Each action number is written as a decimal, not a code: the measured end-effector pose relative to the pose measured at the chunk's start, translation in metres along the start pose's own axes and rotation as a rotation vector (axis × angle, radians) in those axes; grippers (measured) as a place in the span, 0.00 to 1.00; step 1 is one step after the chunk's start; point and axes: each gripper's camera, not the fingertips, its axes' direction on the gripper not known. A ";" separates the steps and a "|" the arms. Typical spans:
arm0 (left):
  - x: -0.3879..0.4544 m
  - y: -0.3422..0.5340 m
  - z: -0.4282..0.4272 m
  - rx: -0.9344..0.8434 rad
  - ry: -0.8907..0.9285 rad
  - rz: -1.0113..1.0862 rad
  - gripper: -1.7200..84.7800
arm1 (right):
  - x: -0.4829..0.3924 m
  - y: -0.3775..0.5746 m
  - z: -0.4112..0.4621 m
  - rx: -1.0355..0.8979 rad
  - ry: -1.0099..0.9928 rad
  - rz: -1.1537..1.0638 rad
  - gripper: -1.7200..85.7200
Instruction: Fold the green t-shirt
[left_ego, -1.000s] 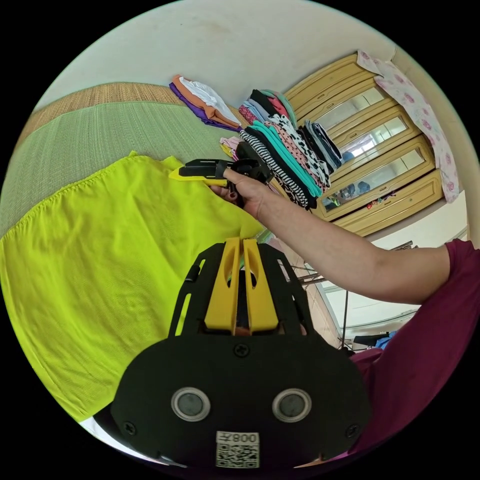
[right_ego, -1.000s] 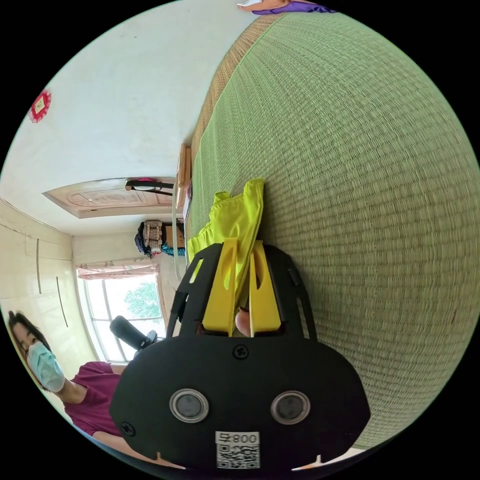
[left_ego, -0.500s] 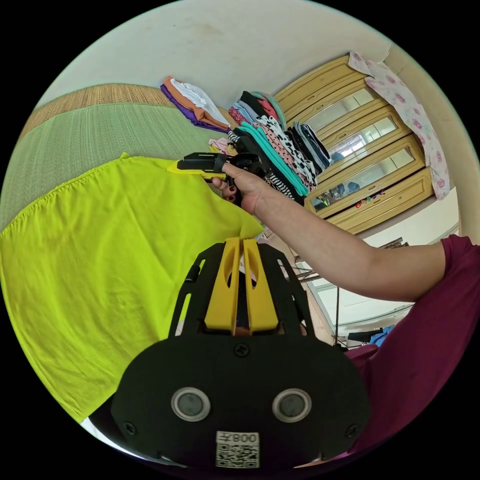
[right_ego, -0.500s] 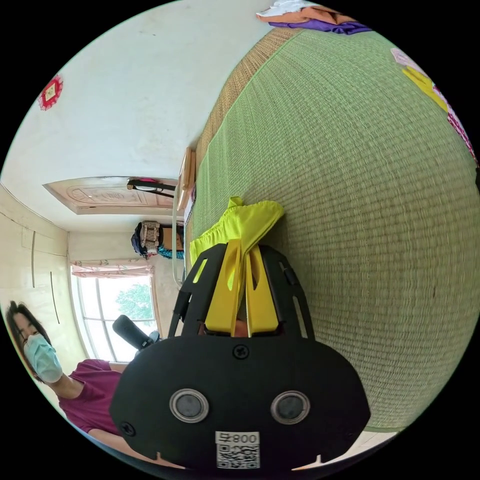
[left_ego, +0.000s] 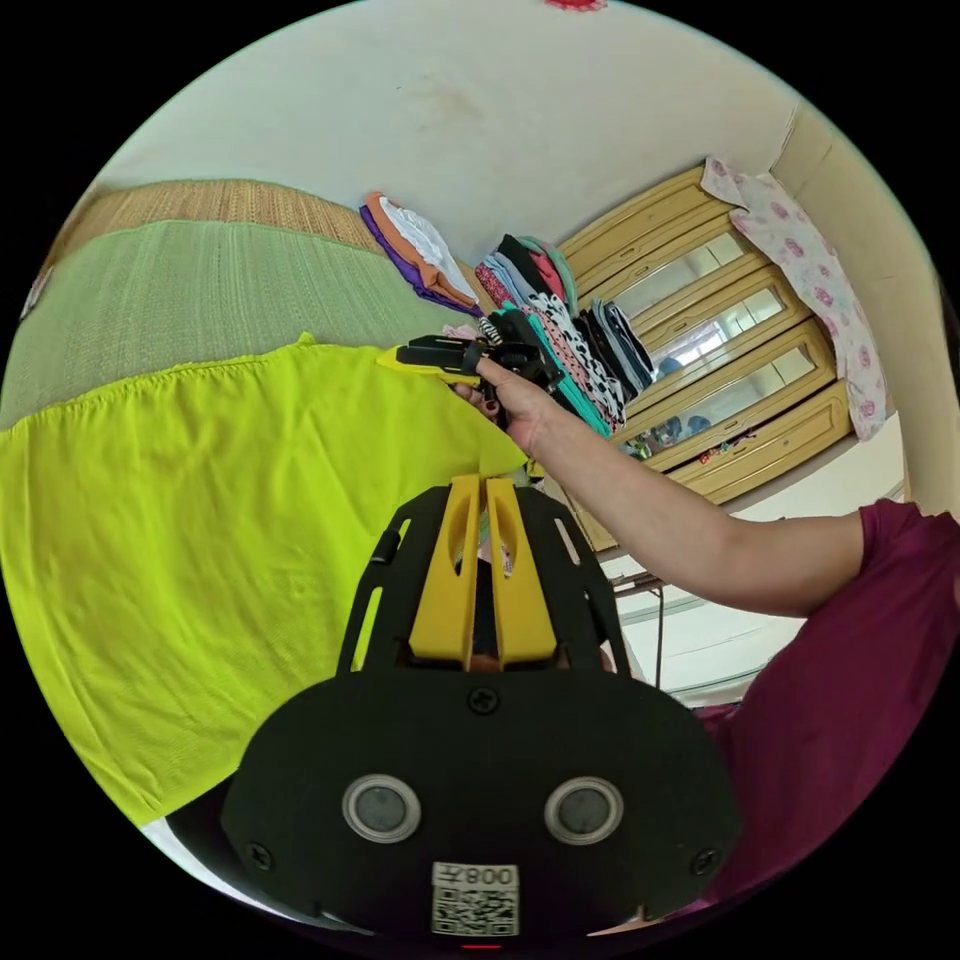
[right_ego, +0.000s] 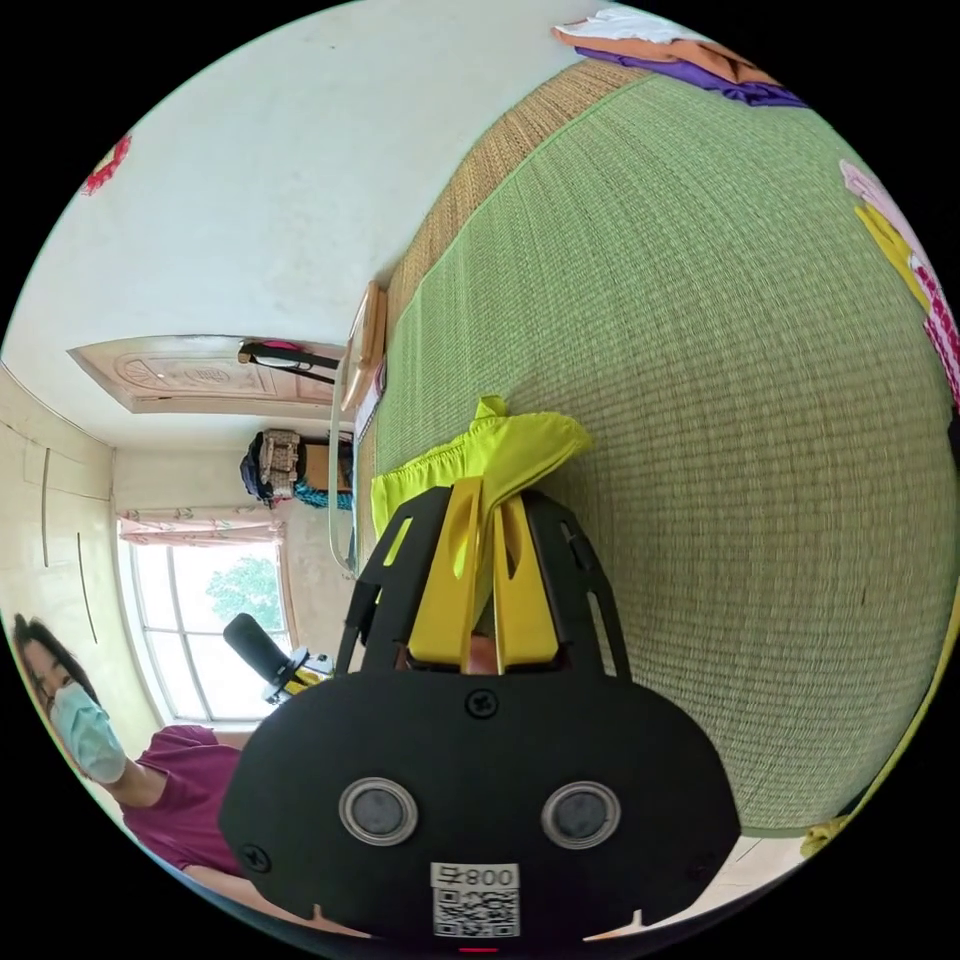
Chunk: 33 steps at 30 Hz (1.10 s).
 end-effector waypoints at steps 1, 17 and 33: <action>-0.003 0.001 -0.005 0.010 0.001 -0.012 0.03 | -0.005 -0.004 0.001 -0.008 0.011 -0.004 0.05; -0.020 0.037 -0.052 0.003 0.035 -0.073 0.03 | -0.013 -0.022 0.008 -0.019 0.000 0.074 0.10; -0.012 0.092 -0.108 -0.078 0.132 0.001 0.03 | -0.088 -0.038 -0.010 0.054 -0.073 0.062 0.02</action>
